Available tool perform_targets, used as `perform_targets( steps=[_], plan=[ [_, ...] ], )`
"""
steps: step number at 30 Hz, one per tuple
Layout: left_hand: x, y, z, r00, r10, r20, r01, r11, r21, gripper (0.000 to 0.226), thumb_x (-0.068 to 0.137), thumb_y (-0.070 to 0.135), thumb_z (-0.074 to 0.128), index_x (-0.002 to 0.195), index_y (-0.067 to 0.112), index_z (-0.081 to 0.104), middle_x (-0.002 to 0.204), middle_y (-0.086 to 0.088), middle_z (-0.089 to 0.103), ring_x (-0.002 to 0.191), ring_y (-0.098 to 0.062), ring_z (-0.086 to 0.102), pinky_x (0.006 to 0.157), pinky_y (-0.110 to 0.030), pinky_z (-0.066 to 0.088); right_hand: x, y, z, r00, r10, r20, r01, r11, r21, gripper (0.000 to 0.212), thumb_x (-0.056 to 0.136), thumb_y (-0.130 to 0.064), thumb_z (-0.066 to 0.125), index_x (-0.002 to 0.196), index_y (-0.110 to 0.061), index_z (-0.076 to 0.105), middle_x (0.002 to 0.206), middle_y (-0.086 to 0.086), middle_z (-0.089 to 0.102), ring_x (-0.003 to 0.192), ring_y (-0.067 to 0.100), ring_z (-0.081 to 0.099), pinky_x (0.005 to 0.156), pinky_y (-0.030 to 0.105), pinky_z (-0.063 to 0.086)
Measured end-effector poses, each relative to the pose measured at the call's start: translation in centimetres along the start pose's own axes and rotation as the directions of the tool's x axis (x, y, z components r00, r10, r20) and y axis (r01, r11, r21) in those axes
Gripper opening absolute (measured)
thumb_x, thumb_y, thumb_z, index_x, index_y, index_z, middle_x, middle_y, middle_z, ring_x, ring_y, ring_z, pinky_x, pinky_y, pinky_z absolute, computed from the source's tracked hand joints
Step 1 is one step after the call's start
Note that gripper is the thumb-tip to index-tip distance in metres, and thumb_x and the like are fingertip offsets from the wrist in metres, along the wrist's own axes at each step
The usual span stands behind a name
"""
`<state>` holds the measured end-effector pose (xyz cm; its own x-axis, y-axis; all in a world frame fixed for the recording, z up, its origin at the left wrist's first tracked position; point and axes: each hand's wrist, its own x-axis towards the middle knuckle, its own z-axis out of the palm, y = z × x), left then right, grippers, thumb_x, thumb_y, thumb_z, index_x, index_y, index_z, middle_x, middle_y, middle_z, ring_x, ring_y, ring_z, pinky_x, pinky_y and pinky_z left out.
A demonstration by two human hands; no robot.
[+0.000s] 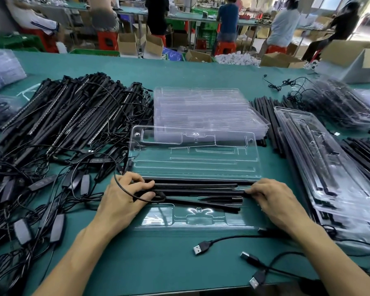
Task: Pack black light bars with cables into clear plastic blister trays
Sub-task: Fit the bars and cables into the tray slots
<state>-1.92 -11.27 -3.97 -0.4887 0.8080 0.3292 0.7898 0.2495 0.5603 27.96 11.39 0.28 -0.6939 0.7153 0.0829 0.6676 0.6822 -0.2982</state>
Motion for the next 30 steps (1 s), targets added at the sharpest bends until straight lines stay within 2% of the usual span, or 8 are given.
perform_targets(
  steps=[2,5,9,13,17,20,24,30],
  plan=[
    [0.1,0.4,-0.1,1.0,-0.006,-0.028,0.007,0.999,0.046,0.024,0.082,0.045,0.076,0.102,0.031,0.078,0.097,0.016,0.061,0.092,-0.015,0.047,0.085,-0.045,0.047,0.2,0.0,-0.1,1.0,0.003,0.025,-0.002,1.0,-0.008,0.02,0.093,-0.017,0.062,0.105,-0.027,0.076,0.105,-0.011,0.066,0.106,0.017,0.059,0.09,0.034,0.047],
    [0.5,0.8,-0.4,0.999,0.041,-0.029,-0.035,0.982,0.188,0.04,0.078,0.063,0.055,0.094,0.034,0.078,0.091,0.018,0.064,0.087,-0.015,0.05,0.084,-0.045,0.046,0.6,-0.4,-0.3,0.997,0.01,0.078,-0.005,0.998,-0.059,0.023,0.094,-0.019,0.058,0.107,-0.03,0.073,0.111,-0.012,0.064,0.112,0.015,0.055,0.092,0.032,0.045],
    [0.5,0.7,-0.1,0.985,0.163,0.06,-0.172,0.965,0.2,0.043,0.089,0.057,0.044,0.108,0.033,0.075,0.1,0.014,0.067,0.091,-0.022,0.057,0.08,-0.048,0.051,1.4,-1.3,-0.9,0.988,0.026,0.152,-0.002,0.987,-0.158,0.024,0.093,-0.023,0.051,0.106,-0.034,0.069,0.111,-0.013,0.062,0.112,0.015,0.054,0.085,0.031,0.045],
    [0.5,0.6,0.1,0.977,0.195,0.081,-0.207,0.962,0.178,0.044,0.095,0.054,0.038,0.117,0.036,0.072,0.105,0.014,0.066,0.091,-0.023,0.056,0.078,-0.046,0.052,2.9,-3.3,-0.2,0.987,-0.077,0.141,0.081,0.997,-0.019,0.023,0.097,-0.025,0.054,0.115,-0.033,0.065,0.114,-0.01,0.06,0.111,0.017,0.053,0.093,0.035,0.045],
    [0.4,0.4,0.1,0.975,0.205,0.091,-0.217,0.962,0.162,0.056,0.099,0.062,0.024,0.12,0.037,0.07,0.11,0.017,0.063,0.094,-0.02,0.054,0.081,-0.045,0.05,3.5,-3.2,0.9,0.987,-0.091,0.129,0.088,0.996,0.03,0.019,0.095,-0.026,0.06,0.108,-0.032,0.073,0.104,-0.008,0.063,0.105,0.019,0.057,0.093,0.035,0.044],
    [0.5,0.2,0.2,0.97,0.214,0.115,-0.231,0.959,0.166,0.055,0.099,0.062,0.025,0.122,0.036,0.069,0.11,0.016,0.063,0.096,-0.02,0.054,0.082,-0.047,0.05,3.5,-2.5,1.2,0.985,-0.135,0.108,0.13,0.99,0.047,0.019,0.093,-0.021,0.064,0.105,-0.03,0.075,0.101,-0.008,0.065,0.101,0.019,0.06,0.09,0.031,0.043],
    [0.8,0.2,0.2,0.965,0.234,0.123,-0.251,0.956,0.154,0.042,0.093,0.051,0.045,0.117,0.029,0.072,0.102,0.012,0.066,0.093,-0.022,0.062,0.08,-0.049,0.051,3.8,-1.8,0.8,0.969,-0.198,0.148,0.19,0.98,0.064,0.027,0.093,-0.009,0.062,0.106,-0.028,0.076,0.1,-0.007,0.066,0.098,0.021,0.062,0.087,0.032,0.047],
    [1.4,0.8,-0.4,0.971,0.195,0.14,-0.208,0.974,0.085,0.044,0.086,0.05,0.049,0.114,0.028,0.074,0.09,0.008,0.066,0.076,-0.022,0.06,0.073,-0.044,0.051,3.8,-2.0,1.1,0.972,-0.167,0.166,0.169,0.986,-0.003,0.03,0.098,-0.021,0.053,0.112,-0.04,0.07,0.099,-0.021,0.05,0.106,0.013,0.05,0.086,0.036,0.047]
  ],
)
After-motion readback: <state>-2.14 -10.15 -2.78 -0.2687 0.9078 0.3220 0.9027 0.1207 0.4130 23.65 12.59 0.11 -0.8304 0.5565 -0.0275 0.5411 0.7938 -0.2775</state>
